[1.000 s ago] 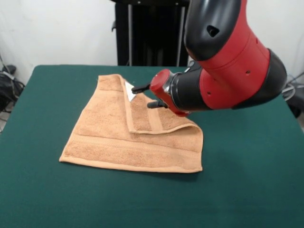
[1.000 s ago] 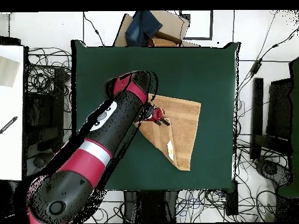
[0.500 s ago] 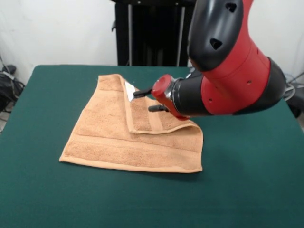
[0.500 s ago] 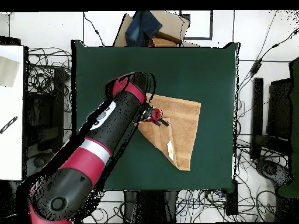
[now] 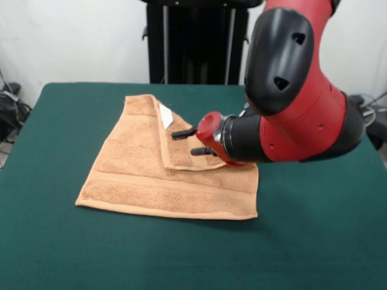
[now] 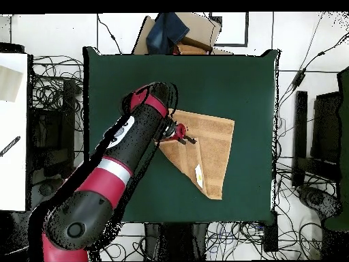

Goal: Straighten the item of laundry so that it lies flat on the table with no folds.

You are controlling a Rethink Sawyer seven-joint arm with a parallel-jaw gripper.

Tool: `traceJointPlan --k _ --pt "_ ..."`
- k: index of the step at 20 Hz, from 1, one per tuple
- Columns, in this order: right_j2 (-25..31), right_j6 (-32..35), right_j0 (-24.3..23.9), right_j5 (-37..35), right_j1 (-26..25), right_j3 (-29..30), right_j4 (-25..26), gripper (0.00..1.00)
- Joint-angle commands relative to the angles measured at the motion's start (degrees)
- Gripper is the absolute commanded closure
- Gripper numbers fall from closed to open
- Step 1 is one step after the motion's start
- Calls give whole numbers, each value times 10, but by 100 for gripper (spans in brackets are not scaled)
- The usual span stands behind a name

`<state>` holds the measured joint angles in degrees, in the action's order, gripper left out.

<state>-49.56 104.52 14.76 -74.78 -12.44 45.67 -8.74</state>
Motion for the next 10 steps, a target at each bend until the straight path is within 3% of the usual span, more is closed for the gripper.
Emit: traceJointPlan --k 1,10 --pt "60 96 -18 -46 -40 -47 -12 0" --pt "81 76 -27 -22 -39 -19 -11 0"
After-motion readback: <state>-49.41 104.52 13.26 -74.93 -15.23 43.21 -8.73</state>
